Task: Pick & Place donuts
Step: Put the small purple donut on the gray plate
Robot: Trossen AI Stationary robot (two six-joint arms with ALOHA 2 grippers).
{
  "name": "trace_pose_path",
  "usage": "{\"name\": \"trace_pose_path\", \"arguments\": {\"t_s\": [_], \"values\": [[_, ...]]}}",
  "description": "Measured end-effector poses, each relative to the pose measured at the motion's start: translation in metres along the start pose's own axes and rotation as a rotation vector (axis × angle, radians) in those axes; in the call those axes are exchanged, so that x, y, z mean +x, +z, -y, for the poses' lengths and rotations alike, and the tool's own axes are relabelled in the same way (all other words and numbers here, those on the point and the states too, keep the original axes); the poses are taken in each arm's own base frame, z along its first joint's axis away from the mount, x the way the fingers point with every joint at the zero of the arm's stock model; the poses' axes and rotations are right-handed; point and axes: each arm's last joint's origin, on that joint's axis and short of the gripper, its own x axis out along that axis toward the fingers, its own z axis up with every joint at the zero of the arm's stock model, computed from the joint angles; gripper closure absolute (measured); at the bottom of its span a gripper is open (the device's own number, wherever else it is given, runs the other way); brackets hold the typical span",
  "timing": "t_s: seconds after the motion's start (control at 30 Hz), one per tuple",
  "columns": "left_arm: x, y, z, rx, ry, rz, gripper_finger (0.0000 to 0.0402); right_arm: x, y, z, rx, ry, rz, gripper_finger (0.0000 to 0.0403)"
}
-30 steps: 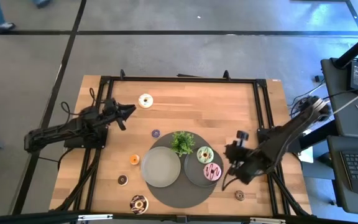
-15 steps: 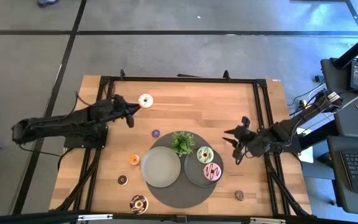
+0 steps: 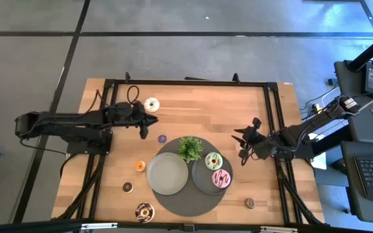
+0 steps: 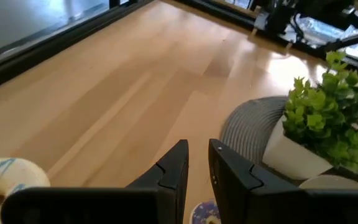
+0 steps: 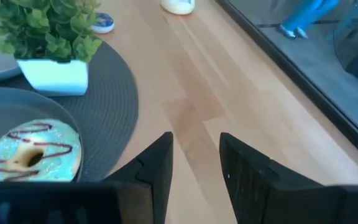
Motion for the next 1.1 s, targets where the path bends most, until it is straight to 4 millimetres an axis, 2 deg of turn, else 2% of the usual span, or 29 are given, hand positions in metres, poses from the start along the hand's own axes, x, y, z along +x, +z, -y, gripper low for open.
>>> {"name": "trace_pose_path", "arguments": {"t_s": [0.27, 0.6, 0.77, 0.93, 1.1], "values": [[0.003, -0.002, -0.001, 0.002, 0.005, -0.021, 0.0336, 0.002, 0.003, 0.001, 0.029, -0.010, 0.015, 0.0269], [0.008, -0.009, 0.006, 0.050, -0.030, -0.078, 0.0253, 0.002, 0.004, 0.001, 0.043, -0.007, 0.019, 0.0269], [0.008, -0.010, 0.008, 0.009, -0.034, -0.083, 0.0227, 0.003, 0.004, 0.002, 0.029, -0.013, 0.018, 0.0269], [0.010, -0.012, 0.007, -0.022, -0.029, -0.101, 0.0222, 0.004, 0.005, 0.003, 0.029, -0.021, 0.016, 0.0270], [0.021, -0.023, 0.012, 0.059, -0.033, -0.178, 0.0231, 0.004, 0.005, 0.003, 0.027, -0.023, 0.015, 0.0270]]}}
